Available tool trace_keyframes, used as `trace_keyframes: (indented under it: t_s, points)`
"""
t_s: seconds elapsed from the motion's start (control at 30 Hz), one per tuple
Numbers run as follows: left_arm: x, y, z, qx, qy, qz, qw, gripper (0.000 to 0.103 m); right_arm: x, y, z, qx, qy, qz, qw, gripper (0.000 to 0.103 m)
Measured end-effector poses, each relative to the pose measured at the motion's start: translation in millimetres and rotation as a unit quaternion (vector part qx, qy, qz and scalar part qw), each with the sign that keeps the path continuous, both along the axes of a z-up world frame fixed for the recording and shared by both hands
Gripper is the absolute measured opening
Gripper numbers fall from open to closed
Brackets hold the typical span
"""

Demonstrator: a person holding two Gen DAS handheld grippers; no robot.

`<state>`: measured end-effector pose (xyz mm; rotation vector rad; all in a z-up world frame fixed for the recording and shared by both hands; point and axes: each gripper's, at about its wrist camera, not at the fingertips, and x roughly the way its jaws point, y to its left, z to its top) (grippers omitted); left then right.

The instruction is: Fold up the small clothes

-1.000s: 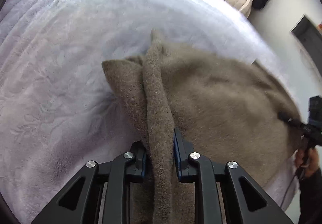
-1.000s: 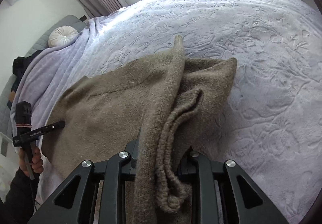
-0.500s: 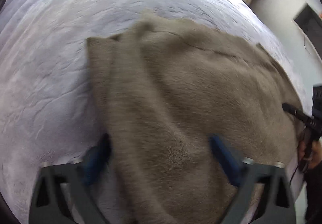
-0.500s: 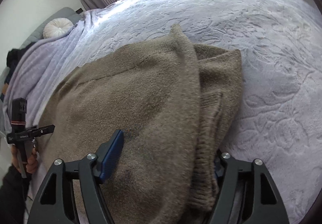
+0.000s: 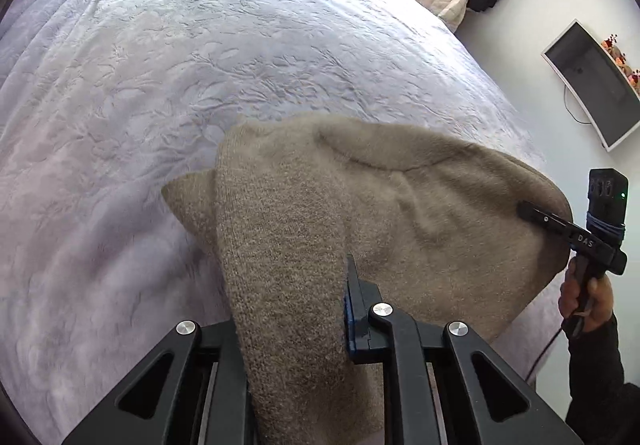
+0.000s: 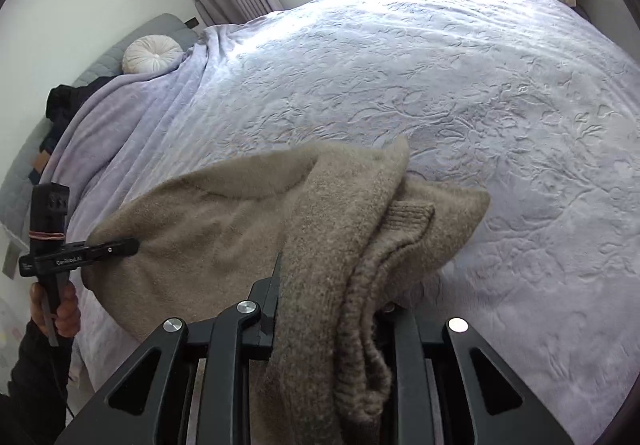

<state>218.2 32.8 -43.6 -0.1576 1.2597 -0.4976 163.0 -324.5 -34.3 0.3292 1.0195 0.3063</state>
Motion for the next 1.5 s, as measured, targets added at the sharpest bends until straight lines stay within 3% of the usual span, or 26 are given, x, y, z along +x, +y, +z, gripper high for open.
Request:
trace_keyframes:
  t_s: [0.2, 0.37, 0.4, 0.43, 0.5, 0.57, 0.63, 0.77, 0.87, 0.9, 0.97, 1.03, 1.07, 1.17, 1.23, 1.3, 1.33, 1.4, 1.5]
  points:
    - [-68, 8, -4, -0.009, 0.040, -0.003, 0.9991, 0.018, -59, -18, 8, 0.006, 0.038, -0.003, 0.999, 0.026]
    - [-114, 18, -41, -0.006, 0.073, 0.007, 0.9973, 0.020, -116, -23, -20, -0.014, 0.076, 0.005, 0.997, 0.029]
    - [-117, 21, -46, -0.009, 0.068, 0.014, 0.9976, 0.029, -121, -23, -29, -0.019, 0.081, 0.006, 0.996, 0.038]
    - [-119, 27, -46, -0.009, 0.060, 0.025, 0.9978, 0.037, -123, -26, -35, -0.023, 0.080, 0.002, 0.997, 0.054]
    - [-123, 39, -42, -0.006, 0.053, 0.051, 0.9973, 0.070, -125, -37, -37, -0.022, 0.084, -0.019, 0.996, 0.068]
    - [-132, 55, -35, 0.017, 0.038, 0.070, 0.9967, 0.077, -133, -54, -31, -0.021, 0.088, -0.049, 0.995, 0.072]
    - [-143, 66, -19, 0.043, 0.008, 0.082, 0.9957, 0.077, -143, -66, -18, -0.045, 0.071, -0.072, 0.994, 0.072]
    - [-146, 52, 27, 0.076, -0.070, 0.075, 0.9919, 0.077, -150, -53, 28, -0.166, -0.003, -0.082, 0.983, 0.072]
    - [-131, 14, 47, 0.028, -0.101, 0.041, 0.9937, 0.077, -143, -20, 59, -0.193, -0.067, -0.051, 0.978, 0.074]
    - [-125, -2, 52, 0.014, -0.107, 0.028, 0.9937, 0.077, -139, -9, 63, -0.190, -0.080, -0.035, 0.978, 0.080]
    - [-117, -28, 54, -0.001, -0.121, -0.001, 0.9927, 0.077, -127, 18, 64, -0.170, -0.096, 0.008, 0.981, 0.080]
    - [-110, -50, 40, 0.013, -0.114, -0.025, 0.9931, 0.077, -111, 42, 52, -0.149, -0.087, 0.047, 0.984, 0.080]
    - [-102, -59, 23, 0.042, -0.097, -0.028, 0.9941, 0.077, -103, 48, 41, -0.140, -0.072, 0.061, 0.986, 0.080]
    - [-86, -59, -16, 0.108, -0.062, 0.000, 0.9922, 0.077, -88, 42, 6, -0.170, -0.029, 0.041, 0.984, 0.080]
    - [-86, -43, -34, 0.107, -0.055, 0.021, 0.9924, 0.077, -84, 19, -22, -0.194, 0.007, 0.005, 0.981, 0.080]
    - [-92, -33, -38, 0.085, -0.057, 0.027, 0.9944, 0.077, -85, -6, -40, -0.165, 0.036, -0.008, 0.986, 0.080]
    - [-94, -35, -34, 0.091, -0.060, 0.026, 0.9937, 0.077, -88, -12, -41, -0.146, 0.036, -0.012, 0.989, 0.080]
    - [-96, -44, -20, 0.114, -0.064, 0.026, 0.9911, 0.077, -92, -16, -25, -0.158, 0.026, -0.027, 0.987, 0.080]
    - [-88, -53, 5, 0.092, -0.091, 0.027, 0.9912, 0.077, -94, -9, 21, -0.166, -0.040, -0.033, 0.985, 0.081]
